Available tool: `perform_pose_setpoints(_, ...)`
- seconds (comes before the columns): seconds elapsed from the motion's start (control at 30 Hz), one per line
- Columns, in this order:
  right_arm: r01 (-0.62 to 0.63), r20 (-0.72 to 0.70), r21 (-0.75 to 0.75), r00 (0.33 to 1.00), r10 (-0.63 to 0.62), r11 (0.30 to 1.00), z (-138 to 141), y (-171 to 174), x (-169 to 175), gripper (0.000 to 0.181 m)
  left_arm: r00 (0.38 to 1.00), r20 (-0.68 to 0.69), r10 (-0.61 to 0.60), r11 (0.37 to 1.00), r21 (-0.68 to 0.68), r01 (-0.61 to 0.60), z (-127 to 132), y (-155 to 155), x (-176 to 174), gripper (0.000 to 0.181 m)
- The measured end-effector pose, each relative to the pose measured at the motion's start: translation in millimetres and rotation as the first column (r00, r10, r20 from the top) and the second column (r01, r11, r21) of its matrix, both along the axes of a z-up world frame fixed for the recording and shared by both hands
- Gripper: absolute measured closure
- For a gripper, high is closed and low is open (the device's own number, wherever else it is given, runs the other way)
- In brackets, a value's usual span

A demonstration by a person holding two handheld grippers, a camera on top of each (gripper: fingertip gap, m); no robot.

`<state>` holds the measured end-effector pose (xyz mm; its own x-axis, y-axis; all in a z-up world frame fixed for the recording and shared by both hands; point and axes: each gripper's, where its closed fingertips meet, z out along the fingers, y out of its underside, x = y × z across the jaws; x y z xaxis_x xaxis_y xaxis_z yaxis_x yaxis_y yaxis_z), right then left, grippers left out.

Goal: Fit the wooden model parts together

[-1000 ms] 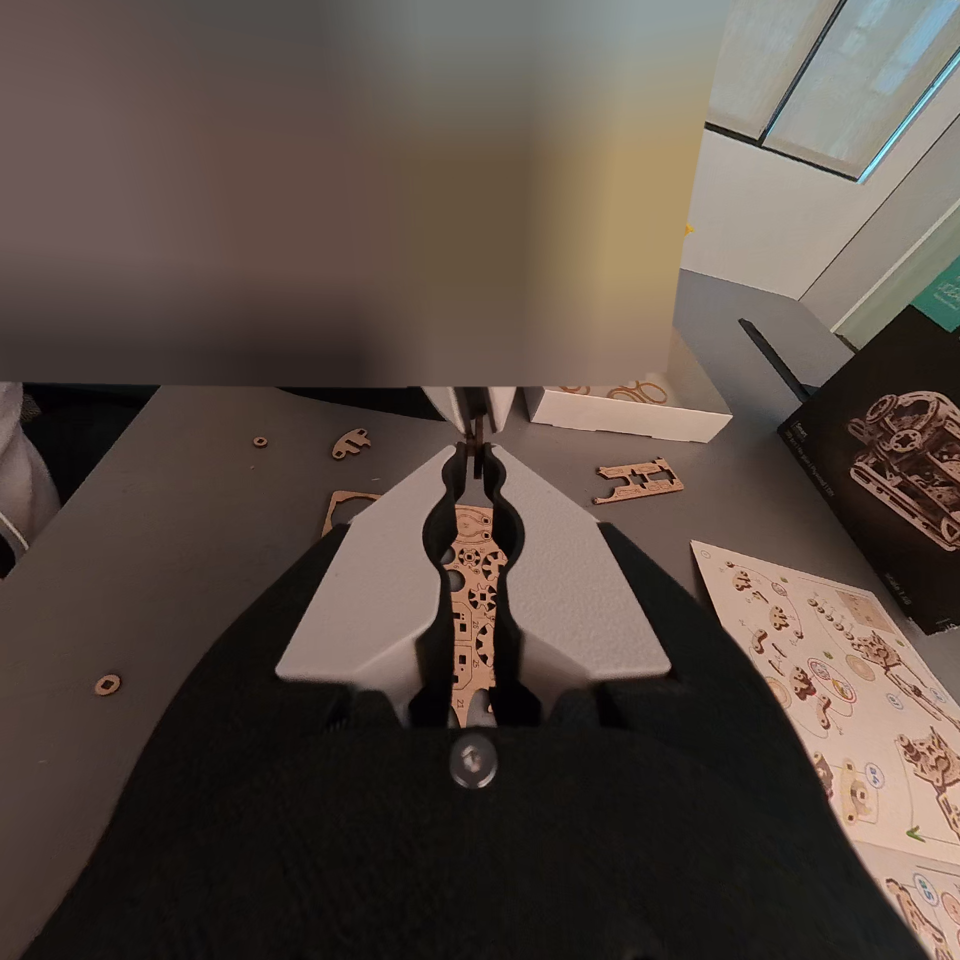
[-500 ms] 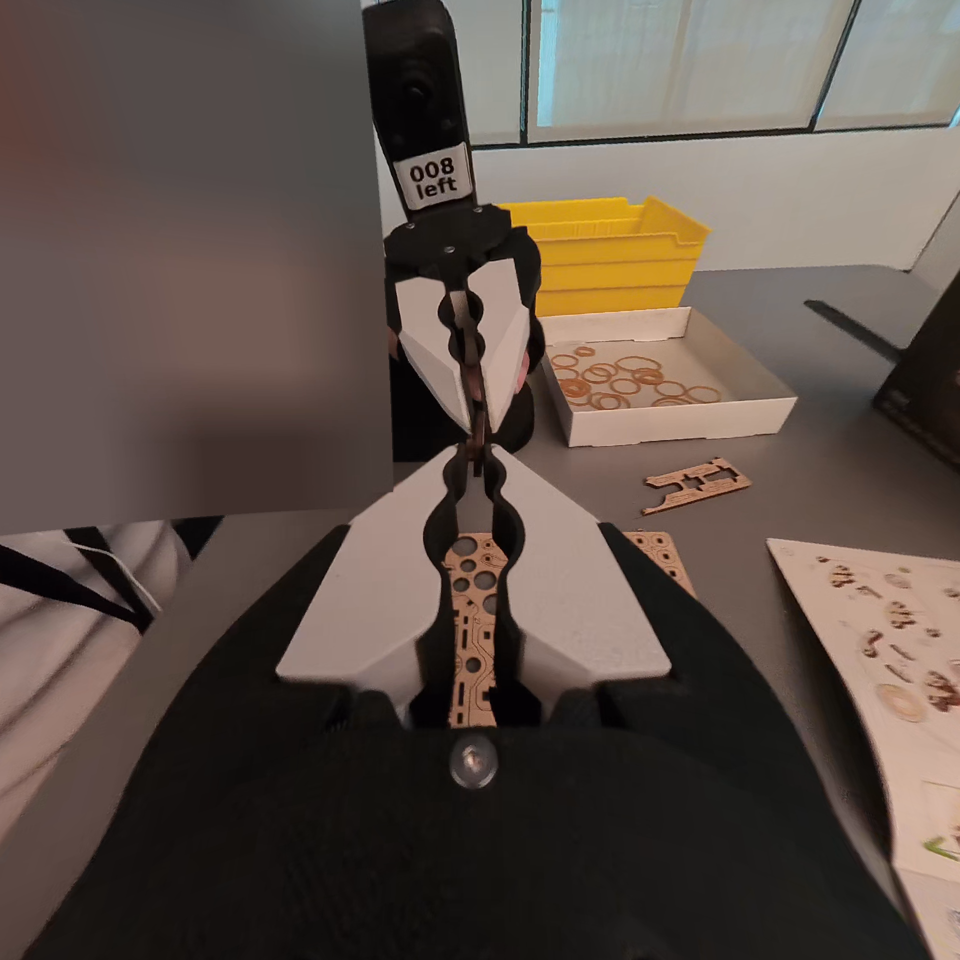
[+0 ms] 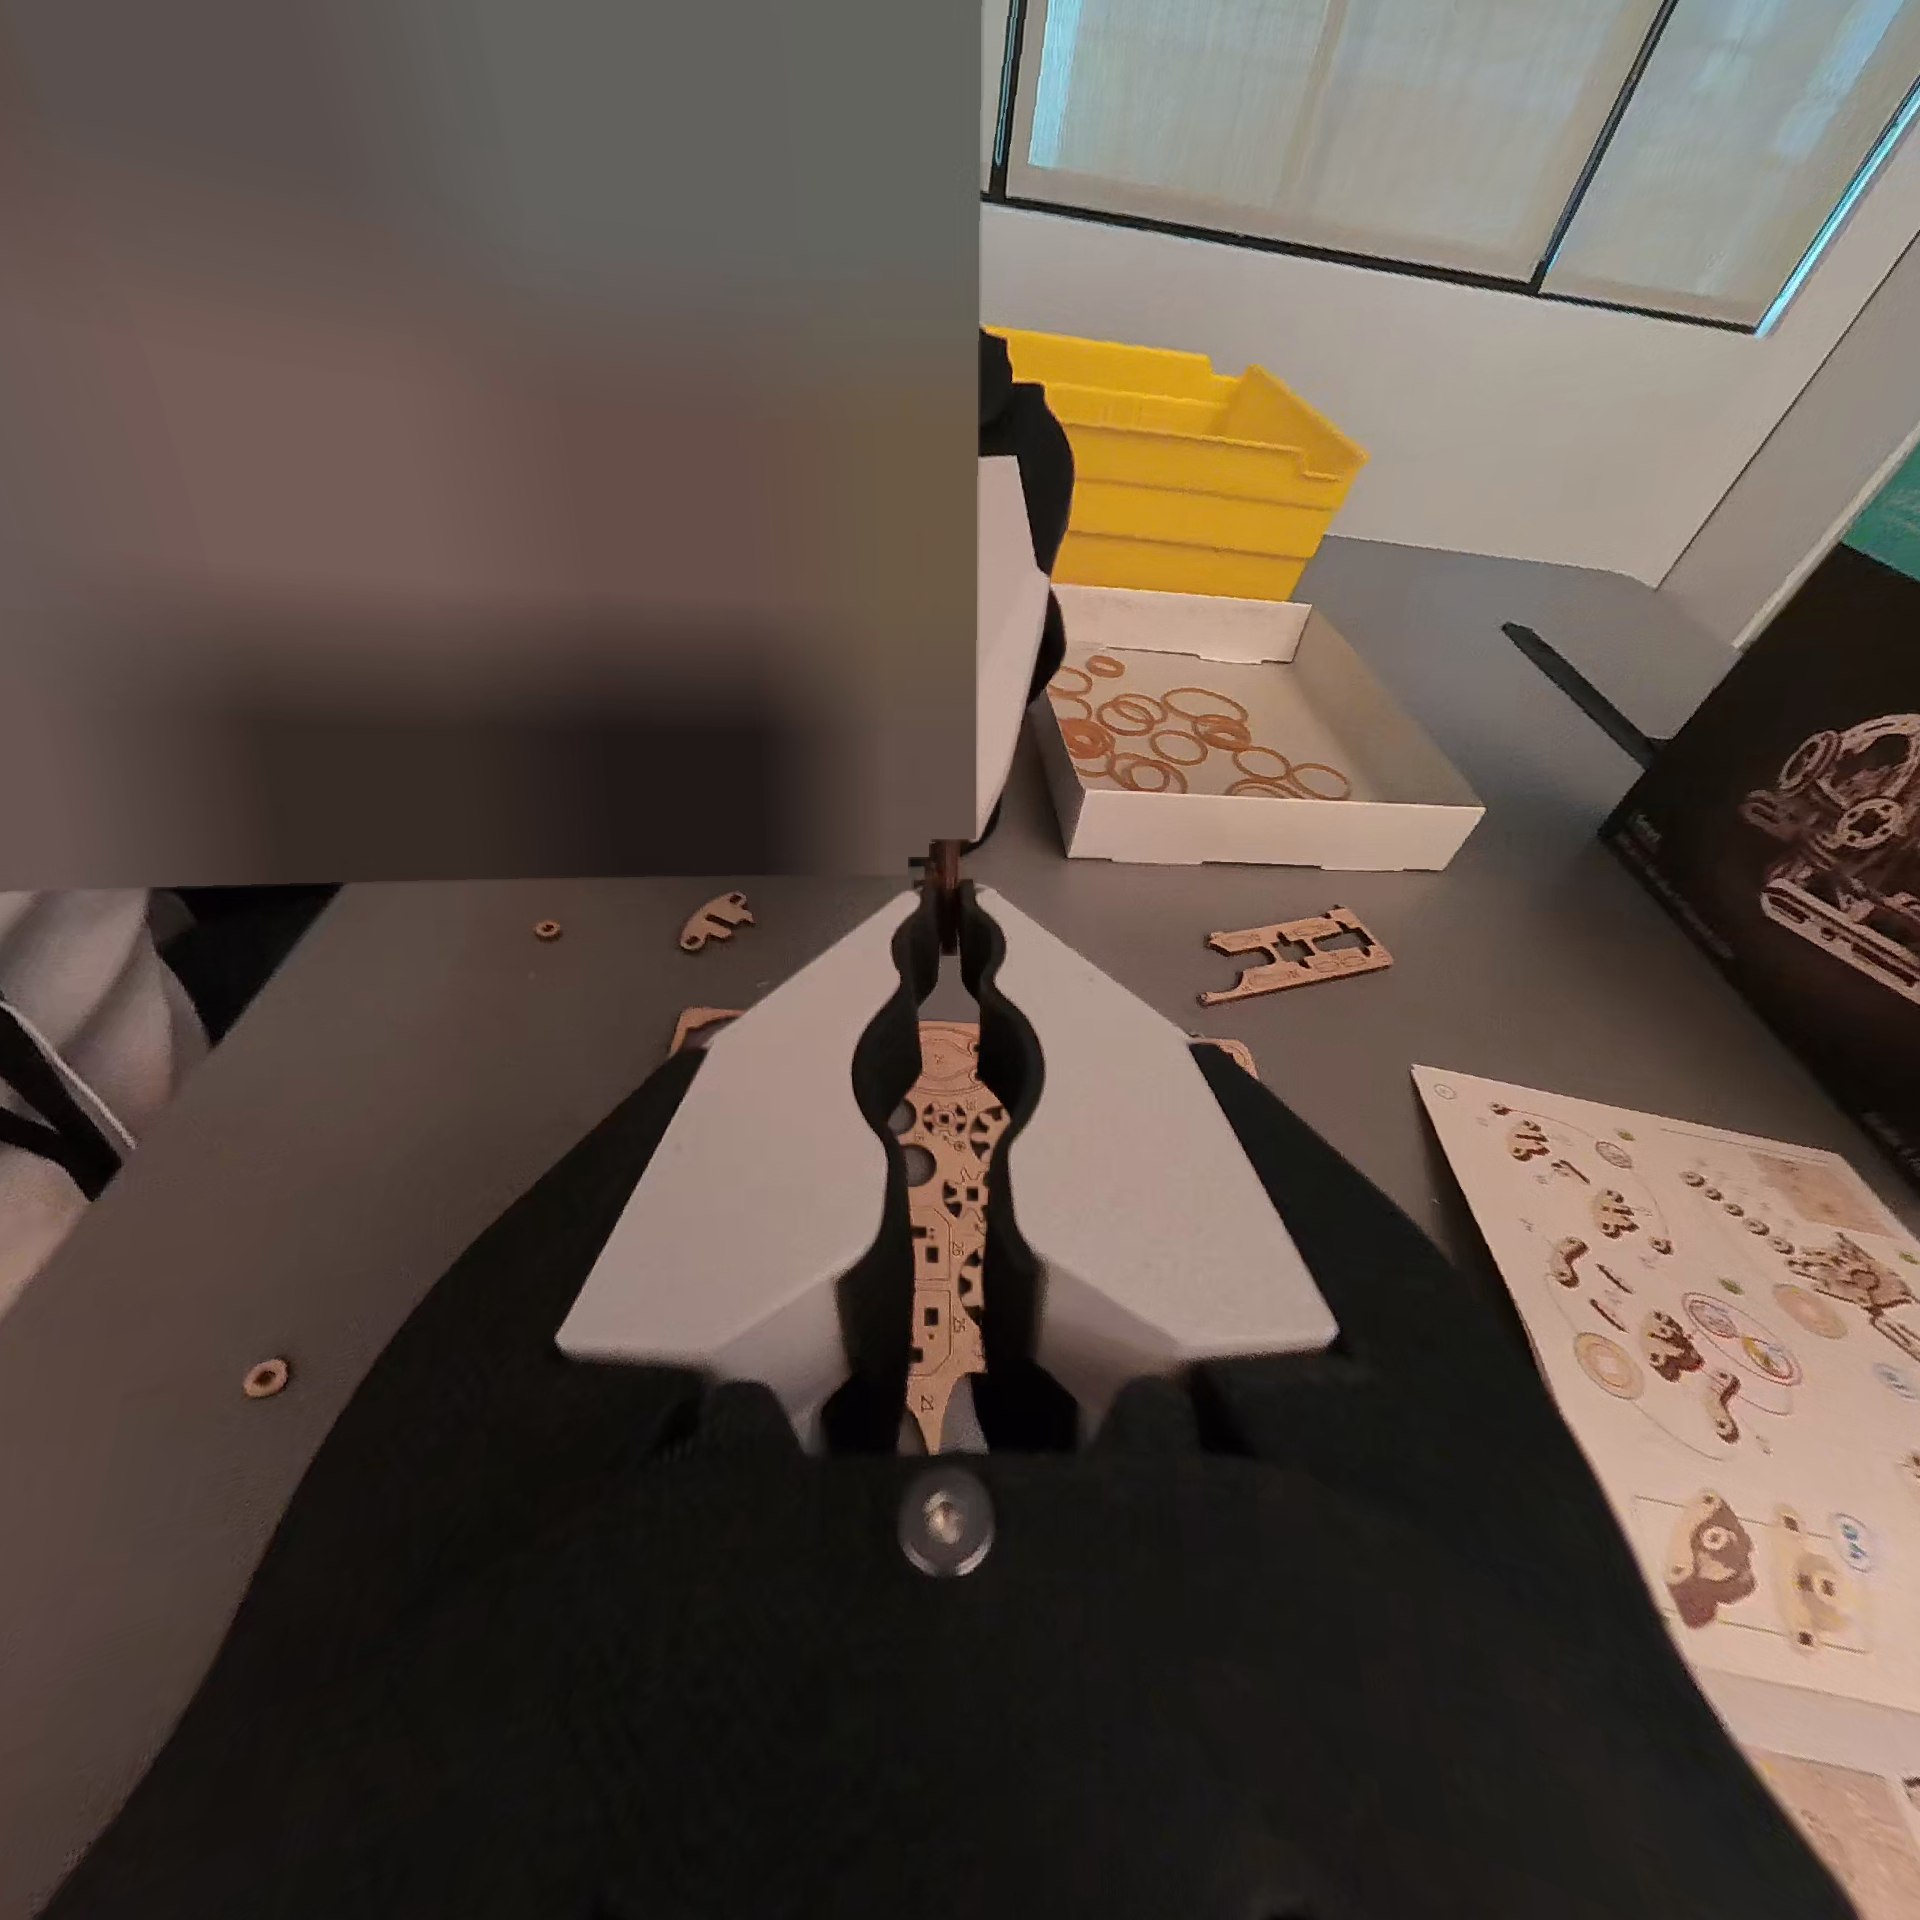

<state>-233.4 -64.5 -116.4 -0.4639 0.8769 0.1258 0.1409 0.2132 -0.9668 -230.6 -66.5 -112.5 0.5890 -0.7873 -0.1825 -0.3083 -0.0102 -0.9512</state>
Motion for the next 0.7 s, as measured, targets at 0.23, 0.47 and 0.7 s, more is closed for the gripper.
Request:
perform_pose_setpoints(0.23, 0.01, 0.03, 0.047, 0.999, -0.011, 0.999, -8.0, -0.5, -1.7, 0.181, 1.0, -0.029, 0.002, 1.0, 0.005, -0.002, -3.4, 0.4, 0.5, 0.18)
perform_pose_setpoints(0.47, 0.019, 0.028, 0.093, 0.999, -0.022, 0.996, -10.8, -0.4, -2.7, 0.181, 0.999, -0.045, 0.003, 1.0, 0.005, -0.002, -5.3, 0.4, 0.7, 0.18)
perform_pose_setpoints(0.7, 0.028, 0.034, 0.133, 0.999, -0.033, 0.991, -14.5, 0.1, -3.4, 0.18, 0.996, -0.086, 0.01, 1.0, 0.023, -0.008, -8.4, 0.7, 0.8, 0.18)
